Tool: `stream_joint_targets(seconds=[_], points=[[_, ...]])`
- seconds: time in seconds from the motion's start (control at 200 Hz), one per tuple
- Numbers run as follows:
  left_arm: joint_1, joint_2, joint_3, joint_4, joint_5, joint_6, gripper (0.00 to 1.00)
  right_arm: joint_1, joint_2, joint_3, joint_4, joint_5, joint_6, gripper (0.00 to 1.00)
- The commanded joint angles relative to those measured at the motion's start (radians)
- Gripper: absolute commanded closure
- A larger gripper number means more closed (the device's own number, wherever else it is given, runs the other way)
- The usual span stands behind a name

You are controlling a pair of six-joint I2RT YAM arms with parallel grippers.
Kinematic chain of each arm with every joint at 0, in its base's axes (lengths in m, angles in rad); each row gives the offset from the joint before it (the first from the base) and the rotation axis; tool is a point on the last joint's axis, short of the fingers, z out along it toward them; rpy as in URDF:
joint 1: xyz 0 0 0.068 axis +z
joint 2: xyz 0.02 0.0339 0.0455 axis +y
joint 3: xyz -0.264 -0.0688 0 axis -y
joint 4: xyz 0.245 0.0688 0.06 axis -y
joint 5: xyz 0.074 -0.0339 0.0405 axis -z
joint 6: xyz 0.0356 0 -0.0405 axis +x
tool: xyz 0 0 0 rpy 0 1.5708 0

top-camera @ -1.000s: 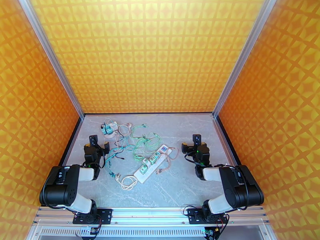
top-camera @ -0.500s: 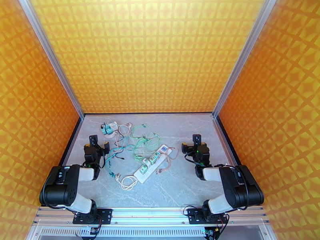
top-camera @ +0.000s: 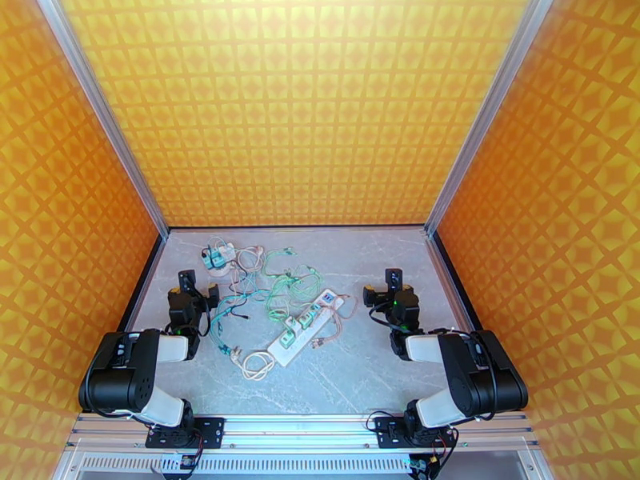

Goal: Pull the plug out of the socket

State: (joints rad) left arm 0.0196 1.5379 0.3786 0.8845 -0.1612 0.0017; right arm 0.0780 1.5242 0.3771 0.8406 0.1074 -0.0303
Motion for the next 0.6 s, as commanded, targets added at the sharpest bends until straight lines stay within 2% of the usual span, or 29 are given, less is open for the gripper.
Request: stream_joint_targets(seconds=[0.0, 0.125, 0.225, 0.295, 0.38, 0.49, 0.595], points=[[0.005, -0.085, 0.069, -0.189, 0.015, 0.003, 0.01, 0.002, -0.072, 0.039, -0.082, 0.036, 0.006, 0.02], [0.008, -0.227, 0.211, -0.524, -0.024, -0.059, 0.01, 0.002, -0.215, 0.126, -0.344, 0.11, 0.05, 0.02], [0.021, -0.3, 0.375, -0.848, -0.024, -0.226, 0.01, 0.002, -0.309, 0.19, -0.524, 0.311, 0.304, 0.01], [0.028, -0.32, 0.488, -1.047, -0.017, -0.326, 0.01, 0.002, -0.363, 0.255, -0.745, 0.408, 0.532, 0.01], [0.027, -0.329, 0.561, -1.187, 0.031, -0.344, 0.01, 0.002, -0.384, 0.306, -0.812, 0.254, 0.459, 0.02], [0.021, -0.365, 0.562, -1.263, 0.113, -0.367, 0.01, 0.002, -0.38, 0.367, -0.936, 0.175, 0.524, 0.01], [-0.014, -0.42, 0.507, -1.279, 0.166, -0.393, 0.01, 0.002, -0.366, 0.393, -1.021, 0.013, 0.564, 0.01]])
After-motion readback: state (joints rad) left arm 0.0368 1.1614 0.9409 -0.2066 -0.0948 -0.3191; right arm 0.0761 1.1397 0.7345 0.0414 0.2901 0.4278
